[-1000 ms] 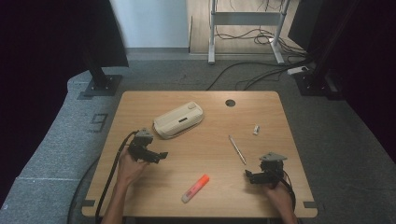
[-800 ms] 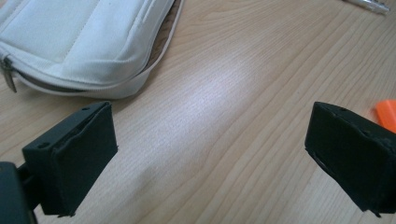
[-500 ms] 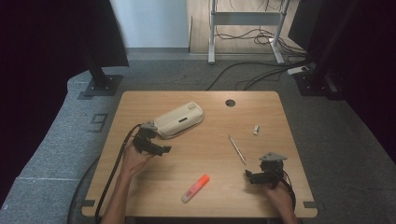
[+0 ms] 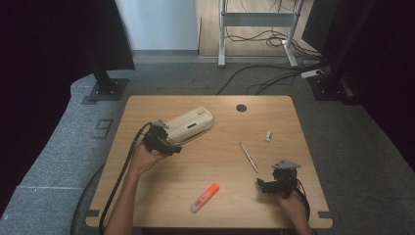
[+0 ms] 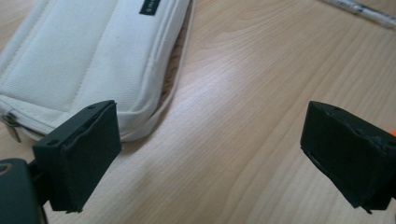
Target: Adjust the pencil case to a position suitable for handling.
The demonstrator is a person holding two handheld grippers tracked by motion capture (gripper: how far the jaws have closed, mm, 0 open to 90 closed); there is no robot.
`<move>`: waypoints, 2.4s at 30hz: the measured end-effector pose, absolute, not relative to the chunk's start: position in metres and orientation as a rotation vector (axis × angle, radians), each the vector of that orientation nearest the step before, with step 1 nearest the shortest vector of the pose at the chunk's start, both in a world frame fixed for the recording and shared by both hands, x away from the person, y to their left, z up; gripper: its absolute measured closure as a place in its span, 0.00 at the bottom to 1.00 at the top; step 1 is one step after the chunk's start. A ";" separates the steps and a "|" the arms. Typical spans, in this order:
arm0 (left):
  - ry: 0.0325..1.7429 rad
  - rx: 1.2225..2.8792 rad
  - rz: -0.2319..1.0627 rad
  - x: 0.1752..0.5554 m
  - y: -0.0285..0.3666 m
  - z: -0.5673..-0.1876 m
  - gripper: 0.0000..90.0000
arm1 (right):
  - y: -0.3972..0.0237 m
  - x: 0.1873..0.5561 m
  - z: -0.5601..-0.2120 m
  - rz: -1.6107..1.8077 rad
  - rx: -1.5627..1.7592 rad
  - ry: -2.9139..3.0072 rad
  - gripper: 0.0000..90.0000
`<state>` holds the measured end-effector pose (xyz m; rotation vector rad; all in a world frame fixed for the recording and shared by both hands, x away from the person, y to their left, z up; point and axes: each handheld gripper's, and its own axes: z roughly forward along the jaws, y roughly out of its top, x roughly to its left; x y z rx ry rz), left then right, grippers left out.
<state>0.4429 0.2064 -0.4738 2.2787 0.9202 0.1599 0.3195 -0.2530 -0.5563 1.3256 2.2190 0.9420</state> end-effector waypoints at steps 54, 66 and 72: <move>0.943 2.340 0.246 0.514 0.184 -0.513 0.52 | -0.253 0.319 -0.556 0.942 1.326 2.218 0.00; 0.952 2.323 0.246 0.507 0.186 -0.506 0.77 | -0.253 0.319 -0.556 0.943 1.325 2.218 0.00; 0.932 2.314 0.247 0.502 0.187 -0.501 0.83 | -0.253 0.319 -0.556 0.943 1.326 2.218 0.00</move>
